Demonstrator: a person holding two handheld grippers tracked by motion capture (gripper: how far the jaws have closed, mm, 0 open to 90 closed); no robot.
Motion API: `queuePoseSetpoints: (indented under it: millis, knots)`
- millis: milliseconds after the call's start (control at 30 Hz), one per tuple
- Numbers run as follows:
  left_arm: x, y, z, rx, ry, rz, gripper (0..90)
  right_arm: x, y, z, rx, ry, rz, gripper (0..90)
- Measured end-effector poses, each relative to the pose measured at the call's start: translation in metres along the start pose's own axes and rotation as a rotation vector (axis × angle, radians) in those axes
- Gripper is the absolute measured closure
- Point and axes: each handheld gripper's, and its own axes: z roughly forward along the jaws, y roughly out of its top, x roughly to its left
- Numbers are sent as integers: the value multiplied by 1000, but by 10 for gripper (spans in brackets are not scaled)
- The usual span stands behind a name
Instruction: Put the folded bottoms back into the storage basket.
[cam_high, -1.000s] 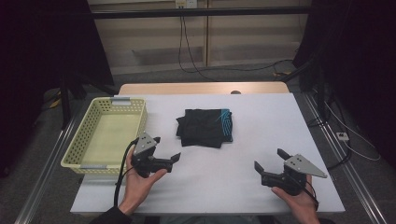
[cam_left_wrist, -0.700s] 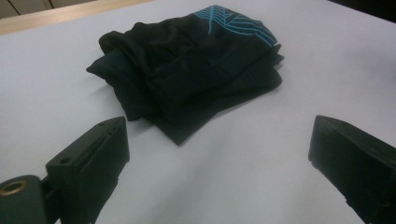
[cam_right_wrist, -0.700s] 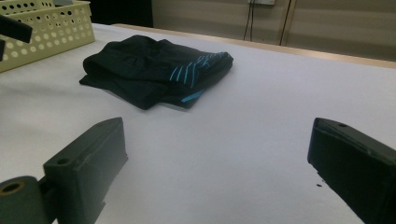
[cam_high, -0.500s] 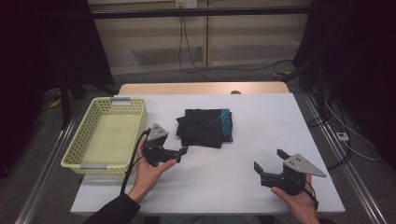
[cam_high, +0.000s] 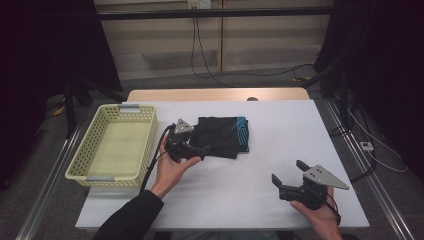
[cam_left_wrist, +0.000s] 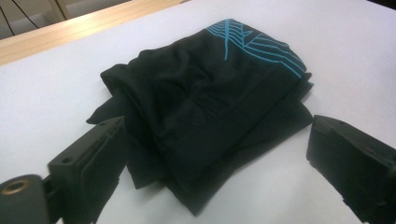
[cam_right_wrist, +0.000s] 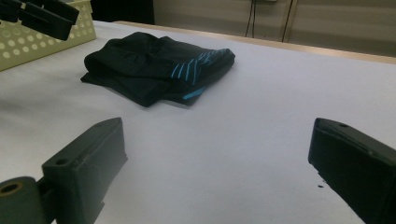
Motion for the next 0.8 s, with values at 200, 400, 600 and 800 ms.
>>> queuePoseSetpoints:
  millis: [200, 400, 600, 800]
  knots:
    - [11, 8, 11, 4, -9, -49, 64, 0, 0, 1, 1, -1, 0, 39]
    - [18, 17, 21, -7, 8, -109, 78, 0, 0, 1, 2, 0, 2, 39]
    - [23, 26, 30, 1, 39, -119, 79, 0, 0, 1, 3, 1, 3, 39]
    - [37, 41, 39, -20, 61, -154, 89, 0, 0, 1, 5, 7, 1, 39]
